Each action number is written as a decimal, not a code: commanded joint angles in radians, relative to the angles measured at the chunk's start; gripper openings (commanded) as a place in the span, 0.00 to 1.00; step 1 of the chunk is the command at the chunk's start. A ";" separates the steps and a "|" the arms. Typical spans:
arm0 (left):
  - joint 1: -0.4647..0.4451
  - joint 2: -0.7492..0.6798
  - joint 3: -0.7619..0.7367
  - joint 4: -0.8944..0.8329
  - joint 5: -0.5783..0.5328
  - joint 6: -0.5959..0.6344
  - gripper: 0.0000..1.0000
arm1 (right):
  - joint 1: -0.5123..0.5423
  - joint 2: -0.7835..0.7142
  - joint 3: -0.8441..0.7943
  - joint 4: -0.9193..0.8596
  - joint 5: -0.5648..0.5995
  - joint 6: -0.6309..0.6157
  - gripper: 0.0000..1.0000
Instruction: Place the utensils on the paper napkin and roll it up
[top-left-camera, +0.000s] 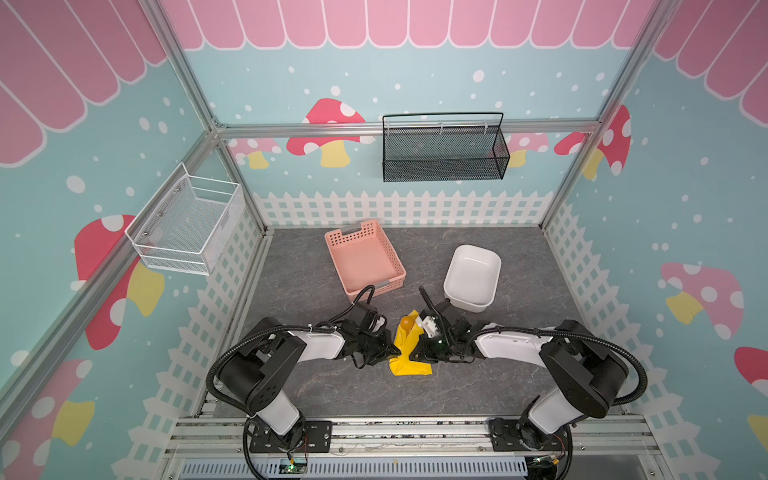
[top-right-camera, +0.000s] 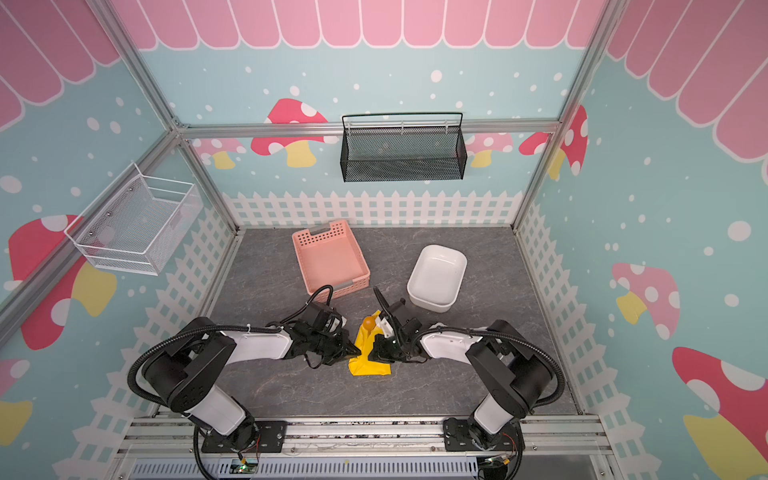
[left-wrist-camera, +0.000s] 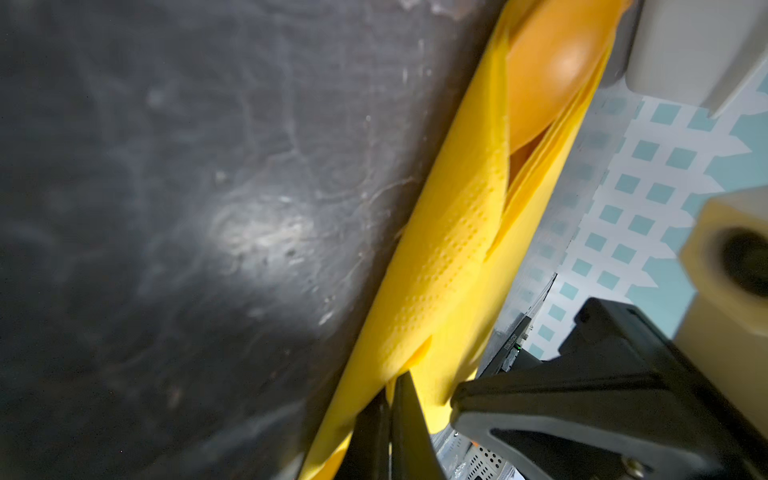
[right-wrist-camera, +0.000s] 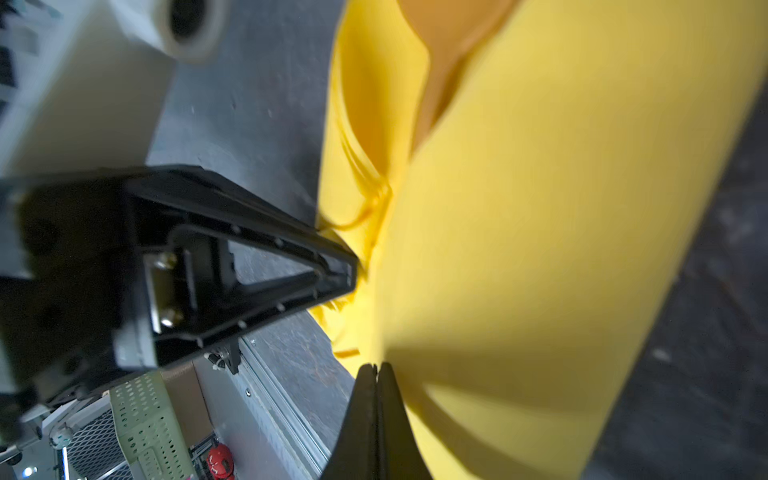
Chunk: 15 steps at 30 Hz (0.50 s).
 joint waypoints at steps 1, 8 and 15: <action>-0.004 0.030 0.002 -0.080 -0.051 0.005 0.00 | 0.003 -0.029 -0.055 0.069 -0.048 0.045 0.02; -0.005 0.023 0.015 -0.097 -0.053 0.006 0.00 | 0.004 -0.026 -0.096 0.097 -0.026 0.066 0.02; -0.005 -0.047 0.051 -0.145 -0.055 0.019 0.02 | 0.004 0.003 -0.102 0.094 -0.011 0.063 0.02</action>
